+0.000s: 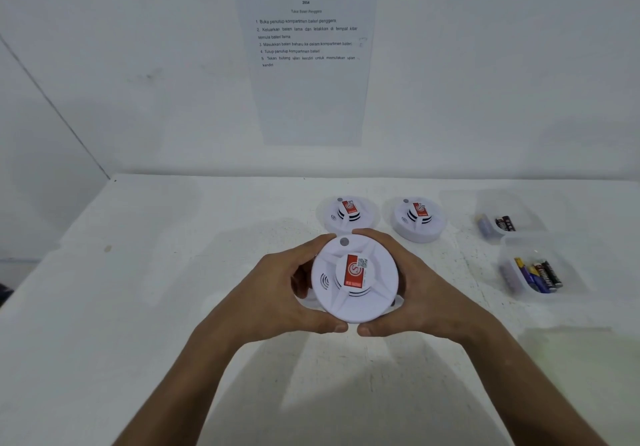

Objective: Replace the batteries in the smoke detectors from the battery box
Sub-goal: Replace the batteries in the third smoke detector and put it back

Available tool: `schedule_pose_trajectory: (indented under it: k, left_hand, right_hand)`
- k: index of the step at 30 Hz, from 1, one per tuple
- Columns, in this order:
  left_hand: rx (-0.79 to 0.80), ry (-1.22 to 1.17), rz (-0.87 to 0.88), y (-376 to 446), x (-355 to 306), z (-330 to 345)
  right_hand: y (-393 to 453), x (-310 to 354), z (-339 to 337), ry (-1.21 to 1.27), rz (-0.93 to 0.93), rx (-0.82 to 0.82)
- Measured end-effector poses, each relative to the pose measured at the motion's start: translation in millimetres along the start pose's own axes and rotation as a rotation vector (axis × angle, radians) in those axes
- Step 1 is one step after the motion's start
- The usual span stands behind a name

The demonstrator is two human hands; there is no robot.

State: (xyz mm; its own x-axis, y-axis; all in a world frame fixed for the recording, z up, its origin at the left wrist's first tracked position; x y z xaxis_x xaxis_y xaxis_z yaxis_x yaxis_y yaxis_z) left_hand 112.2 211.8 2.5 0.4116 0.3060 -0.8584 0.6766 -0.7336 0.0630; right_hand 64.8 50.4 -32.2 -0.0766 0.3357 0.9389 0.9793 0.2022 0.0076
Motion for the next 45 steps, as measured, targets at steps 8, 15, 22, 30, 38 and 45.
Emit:
schedule_pose_trajectory:
  k: [8,15,22,30,38,45]
  left_hand:
    - [-0.007,-0.009,-0.003,0.0,0.6,-0.2]
    - [-0.008,-0.014,-0.005,-1.0,0.8,-0.7]
    - [-0.020,-0.021,-0.004,-1.8,0.6,-2.6]
    - [-0.027,-0.035,0.009,-1.8,-0.9,-4.0]
    - [-0.029,-0.033,0.011,-0.4,1.8,-3.4]
    - [-0.031,-0.026,0.009,0.6,3.9,-5.0]
  right_hand:
    - [-0.2,0.6,0.2,0.000,0.000,-0.001]
    - [0.1,1.4,1.9,0.015,-0.009,0.008]
    - [1.3,0.6,2.6,-0.010,0.007,-0.004]
    - [2.4,-1.4,2.1,-0.032,0.014,-0.018]
    - [3.6,-3.4,2.3,-0.023,0.012,-0.019]
    - [6.0,-5.0,2.8,-0.007,0.011,-0.023]
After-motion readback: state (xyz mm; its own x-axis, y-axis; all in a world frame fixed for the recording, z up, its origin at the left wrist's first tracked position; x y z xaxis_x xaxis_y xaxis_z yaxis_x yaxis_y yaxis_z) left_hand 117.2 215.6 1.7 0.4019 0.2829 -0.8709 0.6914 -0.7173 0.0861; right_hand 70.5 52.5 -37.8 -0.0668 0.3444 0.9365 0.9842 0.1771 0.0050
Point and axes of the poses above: each hand's wrist, its own y-axis towards the middle knuckle, its own z-axis out of the palm, x = y × z, the point moved 6 cm from there along y, towards the middle knuckle, and after that the axes turned 1 degree about -y, right-handed, at the moved point
